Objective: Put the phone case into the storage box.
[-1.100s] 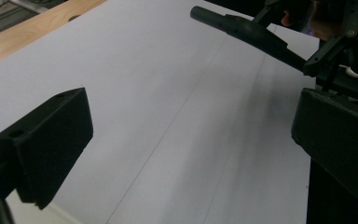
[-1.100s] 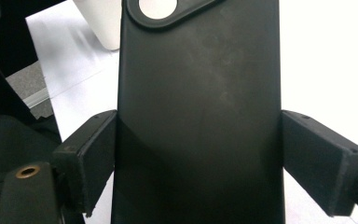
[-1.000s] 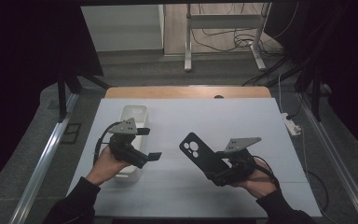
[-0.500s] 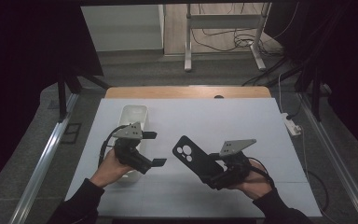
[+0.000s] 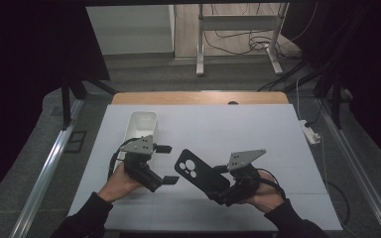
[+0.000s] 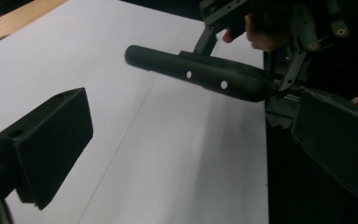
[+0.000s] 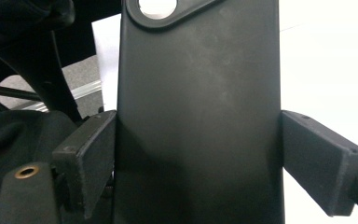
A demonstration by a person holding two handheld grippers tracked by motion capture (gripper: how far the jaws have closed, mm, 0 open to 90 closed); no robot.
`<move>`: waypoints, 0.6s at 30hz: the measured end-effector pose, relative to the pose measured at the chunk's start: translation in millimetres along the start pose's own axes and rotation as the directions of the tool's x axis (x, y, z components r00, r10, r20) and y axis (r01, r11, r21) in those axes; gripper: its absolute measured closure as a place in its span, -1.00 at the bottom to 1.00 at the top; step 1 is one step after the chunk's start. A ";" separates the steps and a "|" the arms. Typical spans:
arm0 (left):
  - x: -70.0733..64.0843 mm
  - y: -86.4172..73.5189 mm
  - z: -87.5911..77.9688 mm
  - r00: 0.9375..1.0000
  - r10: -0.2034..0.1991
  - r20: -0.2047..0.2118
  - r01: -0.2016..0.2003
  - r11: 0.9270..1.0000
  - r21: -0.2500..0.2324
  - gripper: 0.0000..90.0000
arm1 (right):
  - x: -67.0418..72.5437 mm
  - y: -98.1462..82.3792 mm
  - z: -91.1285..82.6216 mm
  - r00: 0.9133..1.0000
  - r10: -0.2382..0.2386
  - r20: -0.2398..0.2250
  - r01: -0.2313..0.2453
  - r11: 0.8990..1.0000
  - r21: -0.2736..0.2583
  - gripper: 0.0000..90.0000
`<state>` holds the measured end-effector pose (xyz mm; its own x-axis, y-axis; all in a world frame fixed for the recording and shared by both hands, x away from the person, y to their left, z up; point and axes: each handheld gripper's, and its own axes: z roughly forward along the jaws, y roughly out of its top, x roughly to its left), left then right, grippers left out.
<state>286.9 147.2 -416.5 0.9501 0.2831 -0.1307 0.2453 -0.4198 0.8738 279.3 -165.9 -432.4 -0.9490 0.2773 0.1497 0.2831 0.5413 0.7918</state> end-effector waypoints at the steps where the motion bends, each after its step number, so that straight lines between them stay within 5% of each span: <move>1: -0.6 0.1 0.2 1.000 0.007 0.003 -0.007 1.000 -0.001 -1.00 | 0.4 0.5 0.5 1.000 -0.004 -0.009 0.004 1.000 -0.002 -0.68; 18: -1.4 1.2 8.4 0.992 0.042 0.119 -0.040 0.999 -0.020 -1.00 | 3.5 4.0 5.5 0.994 -0.059 -0.095 0.057 0.998 -0.023 -0.68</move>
<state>287.4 139.1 -419.1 0.9758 0.1602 -0.1485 0.2030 -0.4139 0.8874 277.9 -158.3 -432.1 -0.9730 0.1679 0.1585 0.2251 0.5378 0.8124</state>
